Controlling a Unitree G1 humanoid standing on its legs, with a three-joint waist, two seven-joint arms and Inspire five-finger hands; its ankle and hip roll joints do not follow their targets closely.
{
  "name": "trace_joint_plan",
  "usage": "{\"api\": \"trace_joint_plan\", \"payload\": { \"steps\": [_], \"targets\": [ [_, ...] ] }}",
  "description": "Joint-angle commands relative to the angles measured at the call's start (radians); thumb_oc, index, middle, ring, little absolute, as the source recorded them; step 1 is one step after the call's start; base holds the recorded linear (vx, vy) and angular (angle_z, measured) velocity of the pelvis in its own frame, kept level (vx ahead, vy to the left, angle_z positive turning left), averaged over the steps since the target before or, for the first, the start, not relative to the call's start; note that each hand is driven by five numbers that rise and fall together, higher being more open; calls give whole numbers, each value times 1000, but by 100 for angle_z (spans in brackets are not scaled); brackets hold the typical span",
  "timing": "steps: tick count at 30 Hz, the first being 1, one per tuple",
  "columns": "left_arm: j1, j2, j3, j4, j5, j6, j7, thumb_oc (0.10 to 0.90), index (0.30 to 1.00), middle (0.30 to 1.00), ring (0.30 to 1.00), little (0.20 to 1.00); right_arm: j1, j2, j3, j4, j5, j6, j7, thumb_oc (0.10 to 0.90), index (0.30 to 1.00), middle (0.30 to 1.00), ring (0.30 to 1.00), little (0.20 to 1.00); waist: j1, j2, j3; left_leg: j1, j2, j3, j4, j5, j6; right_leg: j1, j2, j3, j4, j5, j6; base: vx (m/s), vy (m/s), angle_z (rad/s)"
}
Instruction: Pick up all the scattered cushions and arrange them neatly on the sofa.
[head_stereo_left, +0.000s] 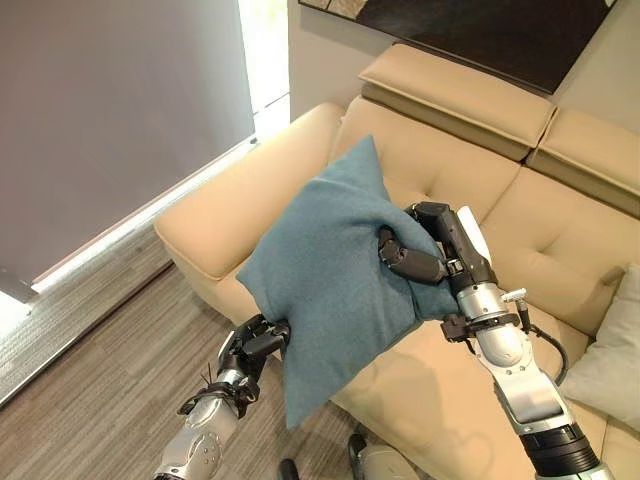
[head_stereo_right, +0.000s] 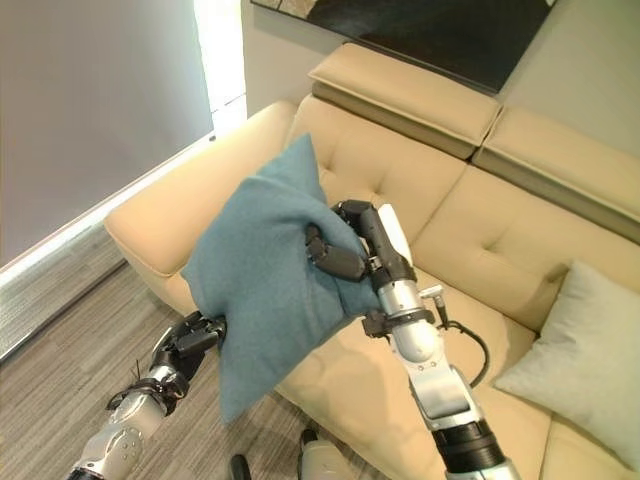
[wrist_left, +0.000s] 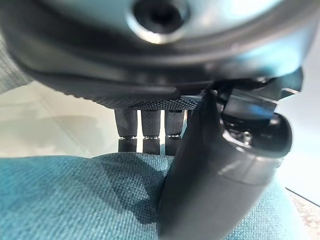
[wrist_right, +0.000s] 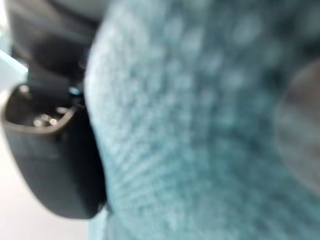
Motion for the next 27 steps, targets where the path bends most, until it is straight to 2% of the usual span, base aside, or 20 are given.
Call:
{"api": "trace_joint_plan", "payload": {
  "steps": [1, 2, 3, 4, 5, 6, 7, 8, 10, 13, 14, 15, 16, 17, 18, 19, 21, 24, 27],
  "targets": [
    [-76, -71, -52, -187, 20, -93, -96, 400, 300, 300, 300, 300, -129, 61, -18, -93, 57, -157, -33, 400, 300, 300, 300, 300, -12, 5, -90, -26, -1, -75, 97, -129, -19, 37, -1, -99, -116, 49, 37, 328, -55, -72],
    [-80, -89, -55, -179, 17, -87, -104, 400, 300, 300, 300, 300, -100, 47, -38, -100, 39, -162, -38, 400, 300, 300, 300, 300, -20, -9, -97, -11, -3, -86, 120, -156, -25, 79, 18, -62, -140, 35, 23, 245, -63, -46],
    [-81, -88, -55, -179, 17, -87, -104, 400, 300, 300, 300, 300, -99, 48, -39, -101, 39, -162, -38, 400, 300, 300, 300, 300, -19, -11, -100, -16, -4, -85, 120, -152, -25, 76, 17, -61, -144, 39, 22, 325, -167, -4],
    [-89, -100, -70, -167, 21, -85, -110, 400, 300, 300, 300, 300, -79, 19, -69, -100, 33, -167, -61, 400, 300, 300, 300, 300, -34, -27, -117, -32, 7, -73, 219, -188, -56, 105, 25, -52, -166, 35, 2, 248, -167, 9],
    [-88, -104, -75, -164, 26, -82, -108, 400, 300, 300, 300, 300, -71, 18, -76, -103, 37, -164, -63, 400, 300, 300, 300, 300, -39, -32, -117, -62, 28, -71, 317, -194, -75, 130, 31, -46, -177, 28, -10, 303, -206, 21],
    [-87, -104, -79, -163, 32, -80, -110, 400, 300, 300, 300, 300, -71, 12, -82, -103, 41, -165, -64, 400, 300, 300, 300, 300, -40, -34, -116, -90, 41, -69, 396, -179, -89, 145, 36, -44, -186, 26, -22, 108, -99, 1],
    [-87, -103, -79, -163, 32, -80, -110, 400, 300, 300, 300, 300, -71, 12, -82, -103, 41, -165, -64, 400, 300, 300, 300, 300, -41, -36, -119, -95, 39, -69, 396, -176, -89, 142, 34, -44, -188, 29, -22, 69, -75, -2],
    [-89, -105, -83, -162, 34, -81, -109, 400, 300, 300, 300, 300, -72, 9, -82, -101, 48, -164, -65, 400, 300, 300, 300, 300, -40, -39, -115, -125, 47, -74, 474, -157, -102, 157, 40, -37, -199, 24, -34, 100, -35, -11],
    [-88, -108, -87, -158, 33, -81, -102, 400, 300, 300, 300, 300, -68, 10, -74, -100, 60, -160, -63, 400, 300, 300, 300, 300, -36, -40, -111, -164, 56, -88, 512, -143, -101, 173, 45, -16, -204, 7, -41, 106, -10, -29],
    [-78, -108, -90, -160, 30, -80, -101, 400, 300, 300, 300, 300, -70, 6, -65, -100, 67, -159, -52, 400, 300, 300, 300, 300, -24, -47, -108, -196, 62, -136, 447, -179, -86, 190, 43, 26, -203, -7, -36, 117, 53, -44],
    [-77, -105, -88, -166, 32, -79, -101, 400, 300, 300, 300, 300, -70, 6, -62, -97, 72, -159, -50, 400, 300, 300, 300, 300, -20, -51, -111, -207, 64, -159, 404, -161, -90, 193, 40, 42, -204, -8, -32, 195, 116, -28],
    [-77, -106, -89, -174, 26, -82, -99, 400, 300, 300, 300, 300, -69, 7, -56, -93, 81, -161, -52, 400, 300, 300, 300, 300, -10, -46, -109, -222, 69, -213, 331, -119, -103, 204, 48, 67, -205, -15, -31, 136, 92, -44],
    [-77, -106, -89, -174, 26, -82, -99, 400, 300, 300, 300, 300, -69, 7, -56, -92, 81, -161, -52, 400, 300, 300, 300, 300, -9, -47, -108, -218, 68, -212, 326, -117, -104, 206, 47, 67, -205, -15, -32, 186, 143, -64],
    [-80, -106, -89, -182, 20, -89, -93, 400, 300, 300, 300, 300, -68, 7, -52, -89, 83, -162, -55, 400, 300, 300, 300, 300, 5, -39, -100, -240, 69, -285, 256, -60, -122, 221, 60, 105, -207, -21, -31, 104, 79, -61],
    [-80, -106, -89, -182, 20, -89, -93, 400, 300, 300, 300, 300, -68, 7, -52, -89, 83, -162, -56, 400, 300, 300, 300, 300, 6, -40, -99, -236, 68, -284, 252, -59, -122, 223, 59, 106, -207, -22, -31, 173, 182, -76],
    [-84, -108, -88, -189, 10, -99, -87, 400, 300, 300, 300, 300, -75, 7, -44, -86, 78, -167, -61, 400, 300, 300, 300, 300, 24, -31, -86, -256, 54, -364, 216, -28, -130, 230, 69, 141, -200, -26, -30, 73, 100, -62],
    [-88, -113, -91, -184, 7, -109, -88, 400, 300, 300, 300, 300, -82, 3, -42, -85, 71, -167, -62, 400, 300, 300, 300, 300, 27, -24, -84, -241, 50, -384, 195, -38, -126, 230, 67, 158, -192, -33, -26, 118, 195, -77],
    [-83, -105, -80, -190, 19, -108, -88, 400, 300, 300, 300, 300, -76, 3, -43, -85, 48, -161, -53, 400, 300, 300, 300, 300, 24, -11, -99, -196, 48, -371, 158, -42, -112, 240, 52, 187, -190, -38, -14, 138, 234, -77],
    [-89, -93, -73, -187, 29, -114, -85, 400, 300, 300, 300, 300, -80, 21, -32, -83, 23, -150, -51, 400, 300, 300, 300, 300, 34, 0, -102, -144, 40, -285, 122, -51, -79, 209, 19, 225, -133, -28, 26, 91, 282, -54]
  ]
}}
